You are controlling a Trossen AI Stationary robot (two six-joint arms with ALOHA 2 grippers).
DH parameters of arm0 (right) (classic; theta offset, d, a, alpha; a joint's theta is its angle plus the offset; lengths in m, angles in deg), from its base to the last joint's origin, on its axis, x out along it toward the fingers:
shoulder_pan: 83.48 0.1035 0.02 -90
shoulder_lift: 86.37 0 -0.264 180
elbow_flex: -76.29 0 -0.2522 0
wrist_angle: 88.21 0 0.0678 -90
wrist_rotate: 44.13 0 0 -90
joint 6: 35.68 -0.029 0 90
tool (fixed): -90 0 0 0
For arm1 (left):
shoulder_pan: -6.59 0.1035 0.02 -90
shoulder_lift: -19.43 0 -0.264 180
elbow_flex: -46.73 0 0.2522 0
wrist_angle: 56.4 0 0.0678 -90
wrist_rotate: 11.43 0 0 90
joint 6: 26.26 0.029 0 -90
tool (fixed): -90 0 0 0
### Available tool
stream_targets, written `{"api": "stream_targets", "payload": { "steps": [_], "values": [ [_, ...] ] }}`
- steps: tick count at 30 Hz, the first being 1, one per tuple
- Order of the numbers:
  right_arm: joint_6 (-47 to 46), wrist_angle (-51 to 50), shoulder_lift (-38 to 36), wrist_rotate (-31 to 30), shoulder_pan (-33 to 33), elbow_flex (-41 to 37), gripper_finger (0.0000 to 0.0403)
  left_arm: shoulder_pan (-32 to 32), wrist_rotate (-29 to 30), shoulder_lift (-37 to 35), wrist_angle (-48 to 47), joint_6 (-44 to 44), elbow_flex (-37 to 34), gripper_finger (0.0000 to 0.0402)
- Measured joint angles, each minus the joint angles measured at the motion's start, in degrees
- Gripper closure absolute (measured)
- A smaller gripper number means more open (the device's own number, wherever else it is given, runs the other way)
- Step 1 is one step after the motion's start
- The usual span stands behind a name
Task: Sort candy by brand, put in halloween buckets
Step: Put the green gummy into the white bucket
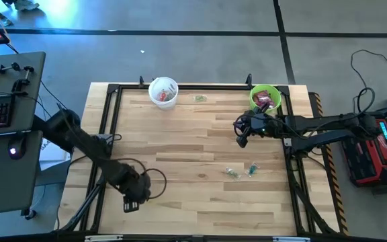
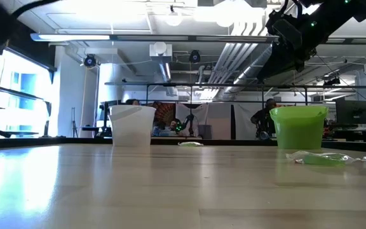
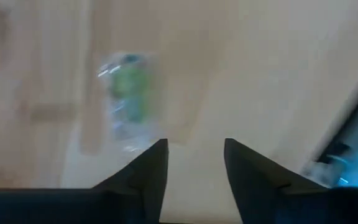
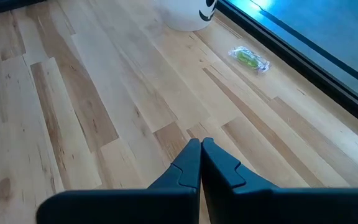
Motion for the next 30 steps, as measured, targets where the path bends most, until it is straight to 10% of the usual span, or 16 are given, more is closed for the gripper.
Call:
{"api": "stream_targets", "payload": {
  "steps": [16,30],
  "values": [
    [-0.07,0.04,0.00,0.00,0.00,0.00,0.0403,-1.10,3.74,11.72,-2.64,-4.07,0.00,0.0245],
    [0.04,0.04,0.00,0.00,0.00,0.00,0.0403,0.19,0.18,8.91,-3.01,-1.49,0.00,0.0380]
  ]
}}
